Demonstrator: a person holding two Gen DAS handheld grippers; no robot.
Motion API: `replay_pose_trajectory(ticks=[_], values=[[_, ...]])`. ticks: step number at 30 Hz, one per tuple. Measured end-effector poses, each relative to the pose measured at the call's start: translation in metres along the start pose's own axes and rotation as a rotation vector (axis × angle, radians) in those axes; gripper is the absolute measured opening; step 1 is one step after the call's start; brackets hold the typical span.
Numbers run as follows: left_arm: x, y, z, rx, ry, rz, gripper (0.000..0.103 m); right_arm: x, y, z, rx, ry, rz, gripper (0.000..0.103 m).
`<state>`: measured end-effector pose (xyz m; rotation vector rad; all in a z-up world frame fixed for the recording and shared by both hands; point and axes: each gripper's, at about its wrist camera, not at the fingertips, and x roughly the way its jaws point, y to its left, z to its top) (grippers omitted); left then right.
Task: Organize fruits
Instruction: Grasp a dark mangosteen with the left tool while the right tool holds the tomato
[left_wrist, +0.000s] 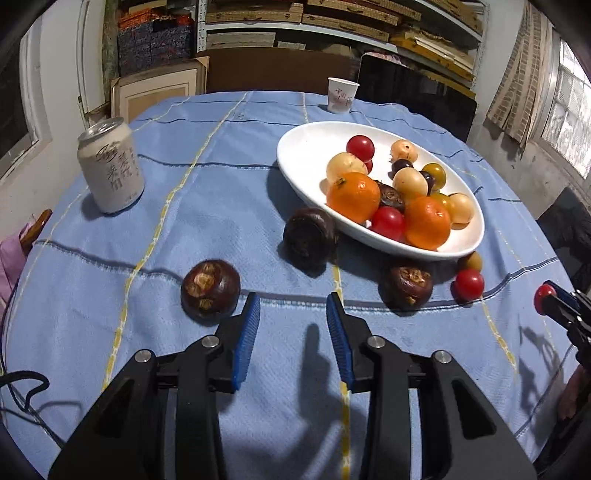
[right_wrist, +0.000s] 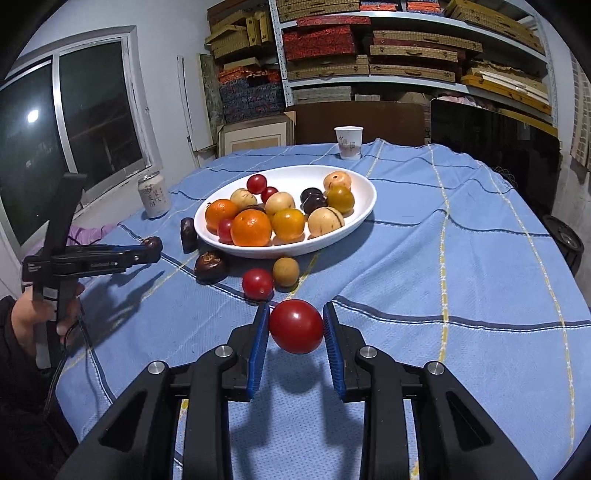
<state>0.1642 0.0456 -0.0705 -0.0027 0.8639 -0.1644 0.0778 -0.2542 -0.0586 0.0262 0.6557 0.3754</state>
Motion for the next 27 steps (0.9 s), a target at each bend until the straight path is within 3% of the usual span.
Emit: replay_pose_trajectory(ticks=[4, 8, 12, 20, 27], values=[[0.023, -0.015, 0.012, 0.081, 0.036, 0.052, 0.043, 0.001, -0.002, -0.001, 0.015, 0.006, 0.011, 0.030], [0.018, -0.008, 0.014, 0.102, 0.029, 0.037, 0.060, 0.001, -0.009, -0.002, 0.053, 0.005, 0.026, 0.030], [0.010, 0.004, 0.008, 0.126, 0.014, -0.002, 0.060, 0.003, -0.016, -0.002, 0.088, 0.017, 0.059, 0.030], [0.002, 0.031, 0.003, 0.115, 0.014, 0.103, 0.060, 0.002, -0.017, -0.003, 0.093, 0.014, 0.074, 0.030], [-0.011, 0.066, -0.007, 0.037, 0.017, 0.096, 0.060, 0.004, -0.015, -0.002, 0.086, 0.021, 0.074, 0.030]])
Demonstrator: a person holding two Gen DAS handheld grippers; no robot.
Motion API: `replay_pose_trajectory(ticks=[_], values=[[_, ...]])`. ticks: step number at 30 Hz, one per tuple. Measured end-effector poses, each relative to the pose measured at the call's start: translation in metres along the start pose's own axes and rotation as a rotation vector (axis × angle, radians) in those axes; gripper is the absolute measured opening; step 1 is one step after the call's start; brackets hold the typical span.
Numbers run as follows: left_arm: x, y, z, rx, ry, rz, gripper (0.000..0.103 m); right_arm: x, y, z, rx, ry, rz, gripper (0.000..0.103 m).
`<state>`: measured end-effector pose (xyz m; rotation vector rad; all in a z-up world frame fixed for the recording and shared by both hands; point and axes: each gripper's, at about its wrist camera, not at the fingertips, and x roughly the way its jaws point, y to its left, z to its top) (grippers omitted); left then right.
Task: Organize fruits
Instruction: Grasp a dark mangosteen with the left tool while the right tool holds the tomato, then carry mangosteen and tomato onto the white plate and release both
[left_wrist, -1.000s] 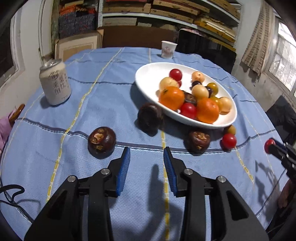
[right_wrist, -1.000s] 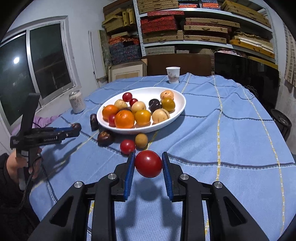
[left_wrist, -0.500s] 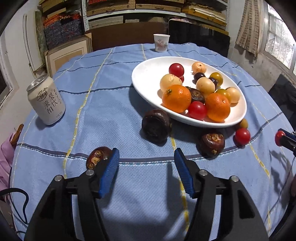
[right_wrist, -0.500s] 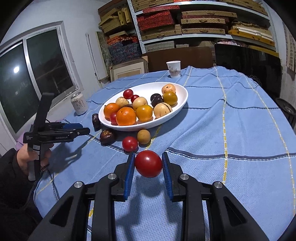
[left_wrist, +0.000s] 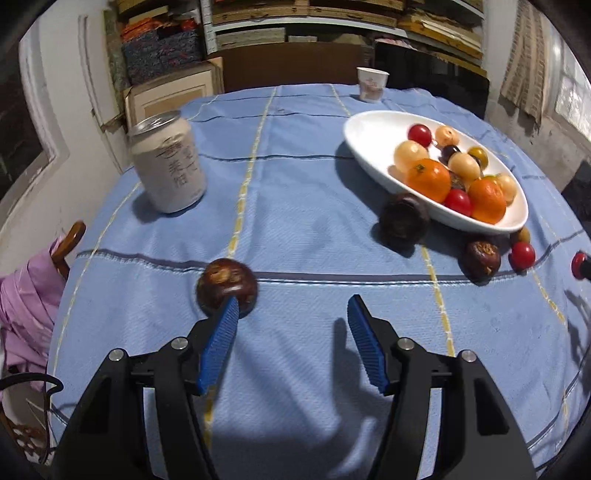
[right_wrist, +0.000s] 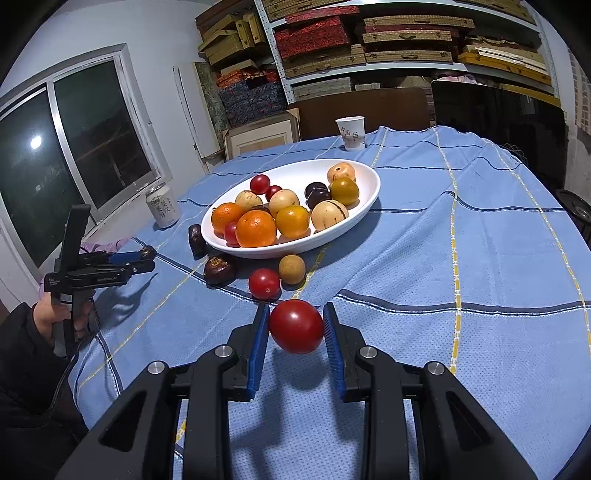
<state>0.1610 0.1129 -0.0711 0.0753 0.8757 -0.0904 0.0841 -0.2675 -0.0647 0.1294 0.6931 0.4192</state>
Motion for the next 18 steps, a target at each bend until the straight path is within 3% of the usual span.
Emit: replay_pose_trajectory(ticks=[6, 9, 13, 16, 18], values=[[0.002, 0.014, 0.000, -0.027, 0.004, 0.027, 0.061, 0.000, 0.000, 0.000, 0.003, 0.004, -0.003, 0.030], [0.016, 0.015, 0.008, -0.017, 0.016, 0.096, 0.065, 0.000, 0.000, 0.000, 0.002, 0.005, -0.008, 0.030], [0.033, 0.023, 0.015, -0.052, 0.046, 0.090, 0.066, 0.000, -0.001, -0.001, 0.007, 0.004, -0.009, 0.030], [0.030, 0.024, 0.014, -0.061, 0.031, 0.082, 0.041, 0.001, -0.002, -0.001, 0.010, 0.005, -0.005, 0.030], [0.026, 0.023, 0.012, -0.066, 0.025, 0.051, 0.041, 0.001, -0.002, -0.001, 0.013, 0.004, -0.001, 0.030]])
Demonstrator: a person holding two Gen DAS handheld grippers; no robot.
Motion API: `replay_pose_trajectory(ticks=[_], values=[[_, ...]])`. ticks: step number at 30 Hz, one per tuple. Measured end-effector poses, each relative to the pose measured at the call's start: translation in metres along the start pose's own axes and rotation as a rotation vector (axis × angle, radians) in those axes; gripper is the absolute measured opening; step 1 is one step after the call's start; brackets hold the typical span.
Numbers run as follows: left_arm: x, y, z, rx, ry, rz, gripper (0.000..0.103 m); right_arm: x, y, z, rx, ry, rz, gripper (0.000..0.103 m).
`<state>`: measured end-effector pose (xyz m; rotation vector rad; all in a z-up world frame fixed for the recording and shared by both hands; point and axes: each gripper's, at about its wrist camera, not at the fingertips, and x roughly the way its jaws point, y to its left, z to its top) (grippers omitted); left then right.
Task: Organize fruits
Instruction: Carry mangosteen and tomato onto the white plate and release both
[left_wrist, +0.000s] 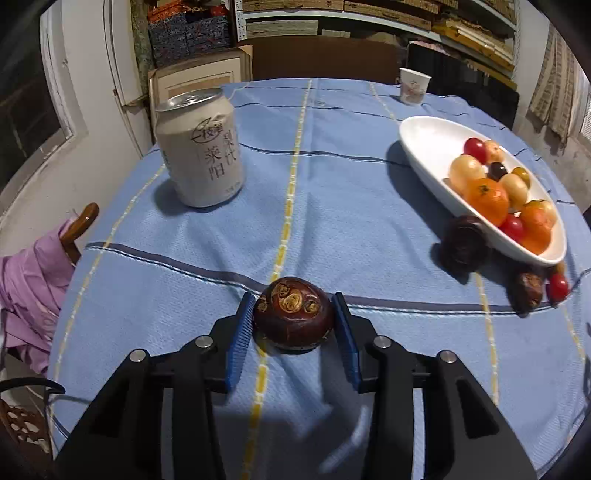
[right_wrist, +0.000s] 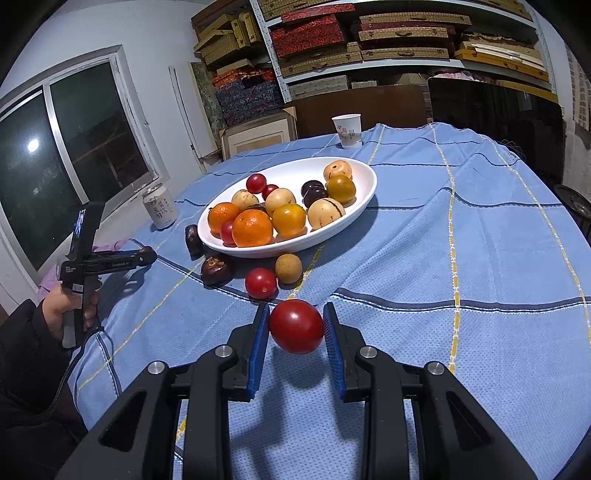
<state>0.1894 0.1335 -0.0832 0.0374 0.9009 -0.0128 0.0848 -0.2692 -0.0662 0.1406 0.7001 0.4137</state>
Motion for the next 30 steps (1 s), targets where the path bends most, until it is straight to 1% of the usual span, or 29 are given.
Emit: replay_pose_trajectory(ticks=[3, 10, 16, 20, 23, 25, 27, 30], values=[[-0.012, -0.010, -0.004, 0.028, -0.040, -0.022, 0.041, 0.000, -0.001, 0.000, -0.001, -0.006, 0.000, 0.030], [-0.035, -0.050, -0.011, 0.090, -0.072, -0.092, 0.041, -0.002, 0.001, 0.000, -0.008, -0.020, -0.013, 0.030], [-0.060, -0.090, -0.003, 0.162, -0.126, -0.163, 0.041, -0.005, 0.010, 0.007, -0.041, -0.028, -0.031, 0.030], [-0.067, -0.112, 0.017, 0.185, -0.163, -0.194, 0.041, -0.010, 0.022, 0.033, -0.106, -0.050, -0.049, 0.030], [-0.061, -0.127, 0.036, 0.195, -0.162, -0.218, 0.041, -0.004, 0.027, 0.060, -0.137, -0.058, -0.058, 0.030], [-0.052, -0.138, 0.050, 0.203, -0.169, -0.217, 0.041, 0.007, 0.026, 0.081, -0.134, -0.058, -0.061, 0.030], [-0.041, -0.148, 0.065, 0.202, -0.172, -0.227, 0.041, 0.025, 0.022, 0.103, -0.111, -0.049, -0.057, 0.030], [-0.025, -0.160, 0.087, 0.198, -0.179, -0.223, 0.041, 0.058, 0.016, 0.129, -0.090, -0.036, -0.075, 0.030]])
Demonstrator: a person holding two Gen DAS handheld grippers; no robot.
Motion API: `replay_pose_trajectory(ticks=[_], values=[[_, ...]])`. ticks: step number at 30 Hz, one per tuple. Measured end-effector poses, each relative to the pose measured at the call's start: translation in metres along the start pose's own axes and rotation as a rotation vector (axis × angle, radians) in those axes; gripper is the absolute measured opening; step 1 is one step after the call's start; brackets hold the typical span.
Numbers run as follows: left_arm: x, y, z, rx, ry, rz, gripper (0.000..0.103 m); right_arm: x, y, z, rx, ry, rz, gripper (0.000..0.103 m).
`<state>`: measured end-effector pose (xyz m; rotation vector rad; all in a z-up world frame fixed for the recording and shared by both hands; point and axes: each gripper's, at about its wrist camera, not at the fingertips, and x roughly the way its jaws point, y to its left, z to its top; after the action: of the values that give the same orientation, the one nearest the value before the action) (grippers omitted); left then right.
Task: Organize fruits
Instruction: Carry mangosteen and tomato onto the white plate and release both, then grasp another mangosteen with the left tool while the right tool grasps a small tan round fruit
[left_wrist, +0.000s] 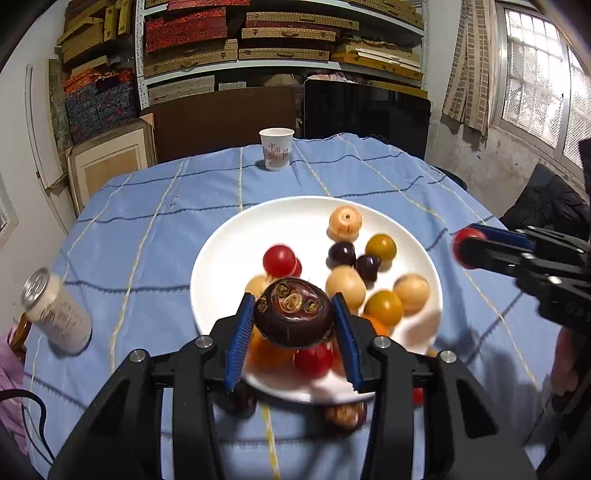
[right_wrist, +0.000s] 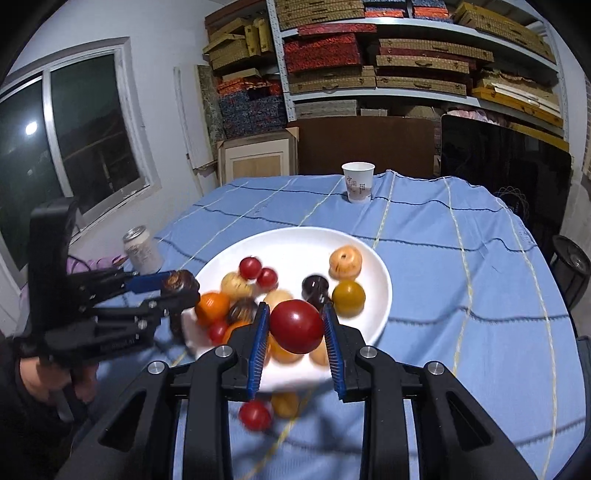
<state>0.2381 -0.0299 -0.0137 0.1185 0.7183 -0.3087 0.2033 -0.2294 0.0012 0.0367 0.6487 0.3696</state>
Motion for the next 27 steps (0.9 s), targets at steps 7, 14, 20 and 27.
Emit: replay_pose_trajectory(ticks=[7, 14, 20, 27], values=[[0.041, 0.008, 0.018, -0.038, 0.044, 0.001, 0.042, 0.070, -0.001, 0.020, -0.005, 0.049, -0.031, 0.030], [0.033, 0.021, 0.017, -0.085, 0.004, 0.026, 0.078, 0.060, 0.006, 0.019, -0.008, 0.005, -0.026, 0.053], [-0.010, 0.040, -0.007, -0.104, -0.038, 0.033, 0.090, 0.016, 0.005, -0.013, 0.023, -0.012, -0.015, 0.054], [-0.026, 0.068, -0.064, -0.107, 0.057, 0.108, 0.091, -0.010, 0.010, -0.071, 0.022, 0.056, -0.013, 0.054]])
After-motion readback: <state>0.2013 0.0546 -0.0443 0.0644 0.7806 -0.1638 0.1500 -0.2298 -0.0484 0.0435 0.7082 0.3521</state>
